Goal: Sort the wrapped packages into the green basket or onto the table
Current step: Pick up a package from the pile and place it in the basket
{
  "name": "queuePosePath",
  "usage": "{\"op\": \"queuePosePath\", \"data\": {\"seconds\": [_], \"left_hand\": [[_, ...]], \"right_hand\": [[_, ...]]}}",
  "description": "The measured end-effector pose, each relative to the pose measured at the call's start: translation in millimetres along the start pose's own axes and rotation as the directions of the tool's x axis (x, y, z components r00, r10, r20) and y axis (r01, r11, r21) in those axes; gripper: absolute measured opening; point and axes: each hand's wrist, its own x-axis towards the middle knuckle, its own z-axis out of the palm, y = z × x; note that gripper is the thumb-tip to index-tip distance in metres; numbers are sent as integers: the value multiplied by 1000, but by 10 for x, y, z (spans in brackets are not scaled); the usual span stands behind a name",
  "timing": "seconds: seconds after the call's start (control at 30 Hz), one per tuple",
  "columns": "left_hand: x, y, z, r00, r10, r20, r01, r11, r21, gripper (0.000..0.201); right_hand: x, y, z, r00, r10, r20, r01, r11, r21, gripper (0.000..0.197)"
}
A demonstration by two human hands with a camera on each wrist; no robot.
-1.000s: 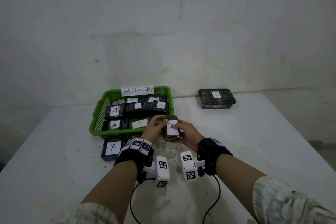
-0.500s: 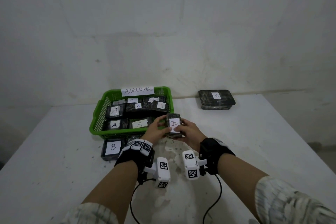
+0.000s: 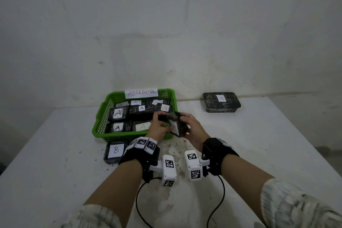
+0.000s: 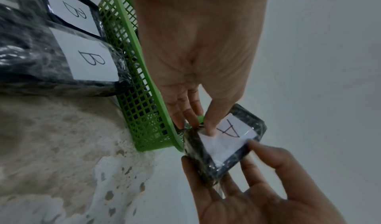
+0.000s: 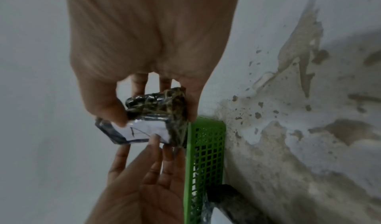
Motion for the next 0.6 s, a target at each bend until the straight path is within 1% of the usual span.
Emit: {"op": "queuePosePath", "data": {"seconds": [0.07, 0.13, 0.17, 0.2, 0.23, 0.27, 0.3, 0.33, 0.4, 0.43, 0.5, 0.6], "left_hand": [[20, 5, 11, 1000, -13, -6, 13, 1000, -27, 45], [43, -6, 20, 997, -77, -7, 77, 996, -42, 32], [35, 11, 21, 994, -110, -6, 109, 991, -71, 23], [25, 30, 25, 990, -141, -7, 140, 985, -103, 14], [24, 38, 27, 987, -160, -14, 157, 977, -142, 11], [18, 54, 26, 983, -182, -5, 178, 968, -177, 19], [-5, 79, 31, 978, -207, 20, 207, 955, -212, 28], [-36, 106, 38, 971, -235, 46, 239, 936, -259, 35], [-58, 107, 56, 960, -259, 102, 278, 919, -279, 42], [-46, 70, 67, 964, -240, 113, 261, 935, -241, 45], [-52, 37, 82, 975, -200, 98, 214, 963, -163, 45], [-45, 10, 76, 982, -175, 78, 183, 976, -120, 42]], "right_hand": [[10, -35, -18, 1000, 7, 6, -7, 1000, 30, 16], [29, -41, -21, 1000, 13, -8, -13, 1000, 1, 10], [25, -46, -20, 1000, 18, -17, -18, 1000, -10, 4], [20, -47, -20, 999, 22, -28, -22, 1000, -16, 11], [17, -48, -28, 999, 30, -31, -30, 999, -13, 24], [19, -48, -40, 999, 43, -28, -43, 999, -13, 35], [13, -47, -49, 998, 59, -17, -59, 998, -30, 41], [1, -48, -47, 997, 77, 1, -77, 995, -64, 44], [-16, -36, -31, 993, 111, 35, -105, 987, -125, 44], [-20, -28, -14, 992, 119, 43, -112, 984, -136, 42], [-18, -5, 12, 990, 130, 51, -123, 985, -121, 37], [-26, 11, 37, 989, 134, 69, -129, 989, -78, 35]]}}
